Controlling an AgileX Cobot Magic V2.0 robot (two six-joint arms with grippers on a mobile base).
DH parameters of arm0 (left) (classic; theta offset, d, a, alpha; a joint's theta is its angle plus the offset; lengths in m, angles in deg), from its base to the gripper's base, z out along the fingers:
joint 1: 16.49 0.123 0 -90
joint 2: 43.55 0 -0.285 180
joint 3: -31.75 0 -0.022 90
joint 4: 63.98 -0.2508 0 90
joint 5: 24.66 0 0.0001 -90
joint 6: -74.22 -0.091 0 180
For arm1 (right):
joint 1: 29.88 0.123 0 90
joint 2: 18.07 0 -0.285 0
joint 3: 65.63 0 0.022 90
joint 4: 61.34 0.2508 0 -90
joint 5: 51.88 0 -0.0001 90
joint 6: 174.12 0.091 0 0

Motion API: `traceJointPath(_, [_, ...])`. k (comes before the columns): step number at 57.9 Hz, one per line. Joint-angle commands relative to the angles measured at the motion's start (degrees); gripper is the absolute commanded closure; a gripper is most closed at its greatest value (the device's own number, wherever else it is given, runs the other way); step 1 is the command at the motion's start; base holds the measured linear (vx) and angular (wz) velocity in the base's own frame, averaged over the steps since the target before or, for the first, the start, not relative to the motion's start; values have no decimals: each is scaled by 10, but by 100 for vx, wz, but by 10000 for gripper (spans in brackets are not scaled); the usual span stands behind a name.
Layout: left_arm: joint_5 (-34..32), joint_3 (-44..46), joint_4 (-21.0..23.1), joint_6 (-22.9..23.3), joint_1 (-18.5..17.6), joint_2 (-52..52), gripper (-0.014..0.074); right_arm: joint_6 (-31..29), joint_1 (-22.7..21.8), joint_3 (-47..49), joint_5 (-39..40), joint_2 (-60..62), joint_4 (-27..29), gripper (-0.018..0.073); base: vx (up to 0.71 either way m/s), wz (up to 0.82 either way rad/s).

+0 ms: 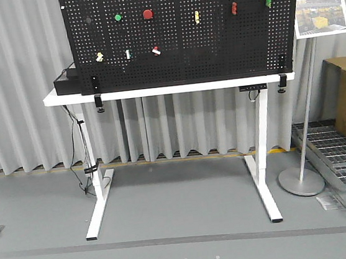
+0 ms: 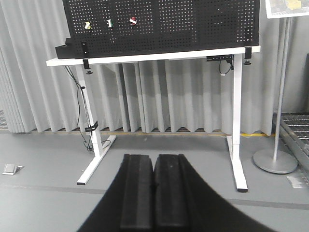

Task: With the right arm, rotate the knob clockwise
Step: 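Drive the base toward the black pegboard on the white table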

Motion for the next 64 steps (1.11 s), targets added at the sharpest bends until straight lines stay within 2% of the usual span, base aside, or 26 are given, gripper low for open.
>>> traceJointPath(1, [-47, -7, 4, 3, 1, 0, 603, -6, 0, -5, 47, 6, -3, 568, 0, 0])
traceJointPath(64, [-47, -7, 4, 3, 1, 0, 603, -6, 0, -5, 47, 6, -3, 568, 3, 0])
